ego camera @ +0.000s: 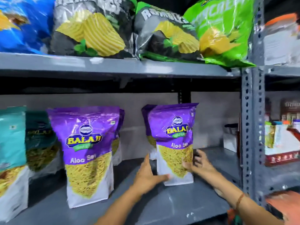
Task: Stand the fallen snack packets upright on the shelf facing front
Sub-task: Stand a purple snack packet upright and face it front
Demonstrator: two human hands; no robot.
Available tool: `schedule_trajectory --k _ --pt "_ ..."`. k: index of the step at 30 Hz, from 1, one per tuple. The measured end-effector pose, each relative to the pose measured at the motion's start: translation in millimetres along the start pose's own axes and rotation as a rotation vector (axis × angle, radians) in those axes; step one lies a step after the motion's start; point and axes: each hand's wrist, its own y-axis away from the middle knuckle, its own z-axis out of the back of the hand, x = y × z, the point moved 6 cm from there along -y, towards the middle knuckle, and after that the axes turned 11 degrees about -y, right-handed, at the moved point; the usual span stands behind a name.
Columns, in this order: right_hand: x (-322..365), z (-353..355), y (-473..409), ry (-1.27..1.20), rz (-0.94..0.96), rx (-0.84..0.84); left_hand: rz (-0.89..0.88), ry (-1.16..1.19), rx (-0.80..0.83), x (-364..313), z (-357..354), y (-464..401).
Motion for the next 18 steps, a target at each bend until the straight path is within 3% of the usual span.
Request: schedule_trajectory --k 4,18 --pt "-19.4 7.7 -10.7 0.063 -0.026 0.238 0.029 0.152 0.091 1.1 -28.7 -12.3" --pt "-18.1 -1.3 -4.3 -0.038 -0.004 0.352 0.130 0.156 0.004 12.0 -20.5 3.1"
